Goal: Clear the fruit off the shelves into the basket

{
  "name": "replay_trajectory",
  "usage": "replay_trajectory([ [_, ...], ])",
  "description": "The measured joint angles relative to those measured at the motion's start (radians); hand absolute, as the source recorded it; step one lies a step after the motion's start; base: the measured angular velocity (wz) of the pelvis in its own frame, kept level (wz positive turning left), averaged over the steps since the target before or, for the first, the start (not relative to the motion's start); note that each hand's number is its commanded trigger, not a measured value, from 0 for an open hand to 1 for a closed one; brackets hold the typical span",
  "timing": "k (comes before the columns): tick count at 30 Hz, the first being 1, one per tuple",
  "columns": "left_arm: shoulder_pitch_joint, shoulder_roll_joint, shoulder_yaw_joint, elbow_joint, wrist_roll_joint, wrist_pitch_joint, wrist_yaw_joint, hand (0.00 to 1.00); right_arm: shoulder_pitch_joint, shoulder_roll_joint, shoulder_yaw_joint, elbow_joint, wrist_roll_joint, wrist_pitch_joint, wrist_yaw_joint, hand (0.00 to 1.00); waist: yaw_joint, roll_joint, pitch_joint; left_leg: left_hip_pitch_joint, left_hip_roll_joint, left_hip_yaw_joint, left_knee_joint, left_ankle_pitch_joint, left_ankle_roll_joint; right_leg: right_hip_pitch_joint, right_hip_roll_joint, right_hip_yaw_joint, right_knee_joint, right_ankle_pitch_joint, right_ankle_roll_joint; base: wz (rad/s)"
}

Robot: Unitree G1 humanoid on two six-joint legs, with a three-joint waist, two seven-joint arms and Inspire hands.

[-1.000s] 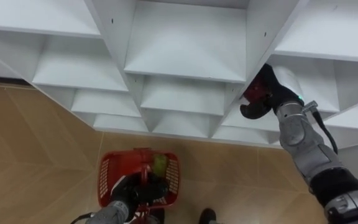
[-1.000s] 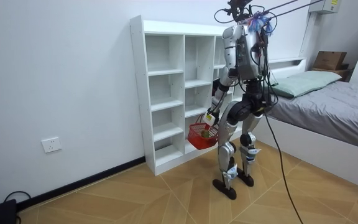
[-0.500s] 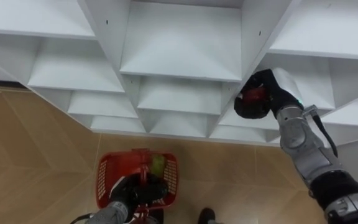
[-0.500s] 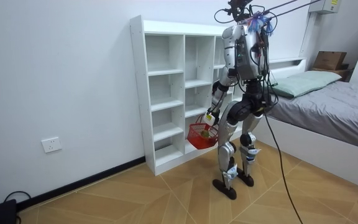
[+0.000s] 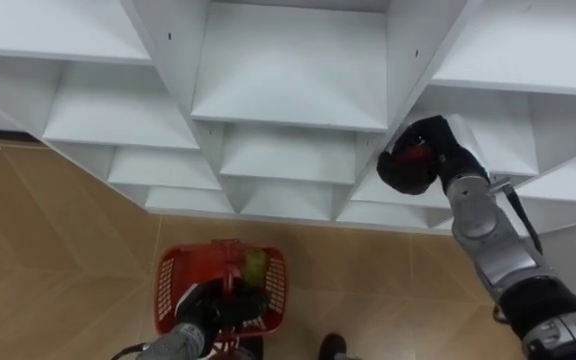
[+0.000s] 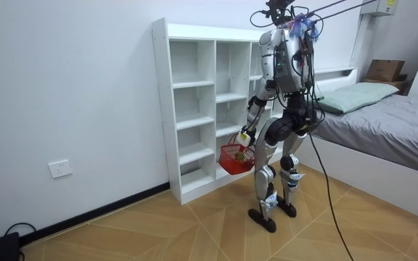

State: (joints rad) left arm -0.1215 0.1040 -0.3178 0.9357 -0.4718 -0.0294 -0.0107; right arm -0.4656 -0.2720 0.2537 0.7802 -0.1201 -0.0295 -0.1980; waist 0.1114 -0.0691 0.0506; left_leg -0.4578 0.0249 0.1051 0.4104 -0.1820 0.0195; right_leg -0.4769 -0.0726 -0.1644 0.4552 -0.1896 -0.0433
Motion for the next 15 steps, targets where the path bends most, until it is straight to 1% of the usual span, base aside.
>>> replay_trajectory([
  [2, 0.0, 0.0, 0.0, 0.0, 0.0, 0.0, 0.001, 1.0, 0.003, 0.003, 0.0, -0.002, 0.016, 0.002, 0.008, 1.0, -0.002, -0.001, -0.001, 0.0, 0.0, -0.002, 0.002, 0.0, 0.0, 0.001, 0.0, -0.001, 0.0, 0.0, 0.0, 0.0],
  [5, 0.001, -0.001, 0.001, -0.001, -0.006, 0.004, 0.003, 1.0, 0.026, 0.007, -0.001, -0.018, 0.096, 0.006, 0.032, 1.0, -0.004, 0.0, -0.0064, 0.001, 0.001, -0.001, 0.003, 0.0, 0.0, 0.004, 0.0, -0.003, -0.008, 0.0, 0.0, 0.0],
  [6, 0.001, -0.005, 0.0, -0.002, -0.008, 0.008, 0.008, 1.0, 0.043, 0.019, -0.001, -0.018, 0.143, 0.006, 0.042, 1.0, -0.006, 0.001, -0.0098, 0.009, 0.001, -0.002, 0.002, 0.0, 0.0, 0.013, 0.001, -0.003, -0.008, 0.001, 0.0, 0.0],
  [7, 0.005, -0.007, 0.002, -0.005, -0.007, 0.009, 0.013, 1.0, 0.066, 0.039, -0.001, -0.018, 0.173, 0.006, 0.051, 1.0, -0.007, 0.002, -0.0166, 0.021, 0.001, -0.003, -0.003, 0.0, 0.0, 0.024, 0.002, -0.003, -0.012, 0.001, 0.001, 0.0],
  [8, 0.006, -0.009, 0.001, -0.008, -0.008, 0.009, 0.018, 1.0, 0.08, 0.049, -0.001, -0.02, 0.187, 0.006, 0.056, 1.0, -0.008, 0.003, -0.0203, 0.025, 0.001, -0.004, -0.004, 0.0, 0.0, 0.029, 0.002, -0.003, -0.016, 0.001, 0.001, 0.0],
  [10, 0.007, -0.019, -0.002, -0.018, -0.008, 0.009, 0.029, 1.0, 0.141, 0.081, 0.005, -0.053, 0.239, 0.007, 0.083, 1.0, -0.015, 0.012, -0.0271, 0.047, 0.0, -0.004, -0.014, 0.0, 0.0, 0.052, 0.002, -0.003, -0.028, 0.002, 0.003, 0.0],
  [11, 0.008, -0.018, -0.002, -0.021, -0.008, 0.009, 0.03, 1.0, 0.154, 0.089, 0.011, -0.063, 0.24, 0.007, 0.086, 1.0, -0.021, 0.015, -0.0288, 0.05, -0.001, -0.004, -0.016, 0.0, 0.0, 0.056, 0.002, -0.003, -0.03, 0.003, 0.003, 0.0],
  [12, 0.011, -0.017, -0.002, -0.028, -0.009, 0.009, 0.032, 1.0, 0.177, 0.103, 0.02, -0.077, 0.243, 0.007, 0.092, 1.0, -0.027, 0.021, -0.034, 0.052, 0.0, -0.003, -0.018, 0.0, 0.001, 0.06, 0.003, -0.004, -0.038, 0.005, 0.005, 0.0],
  [13, 0.014, -0.017, -0.002, -0.038, -0.011, 0.009, 0.04, 1.0, 0.197, 0.111, 0.022, -0.086, 0.251, 0.007, 0.098, 1.0, -0.032, 0.025, -0.0367, 0.056, -0.001, -0.002, -0.022, 0.001, 0.002, 0.061, 0.003, -0.002, -0.04, 0.007, 0.006, -0.04],
  [15, 0.015, -0.017, -0.002, -0.042, -0.028, 0.009, 0.05, 1.0, 0.222, 0.115, 0.033, -0.085, 0.278, 0.008, 0.106, 1.0, -0.038, 0.026, -0.0371, 0.069, -0.002, 0.004, -0.03, 0.003, 0.005, 0.07, 0.002, 0.001, -0.042, 0.009, 0.007, -0.03],
])
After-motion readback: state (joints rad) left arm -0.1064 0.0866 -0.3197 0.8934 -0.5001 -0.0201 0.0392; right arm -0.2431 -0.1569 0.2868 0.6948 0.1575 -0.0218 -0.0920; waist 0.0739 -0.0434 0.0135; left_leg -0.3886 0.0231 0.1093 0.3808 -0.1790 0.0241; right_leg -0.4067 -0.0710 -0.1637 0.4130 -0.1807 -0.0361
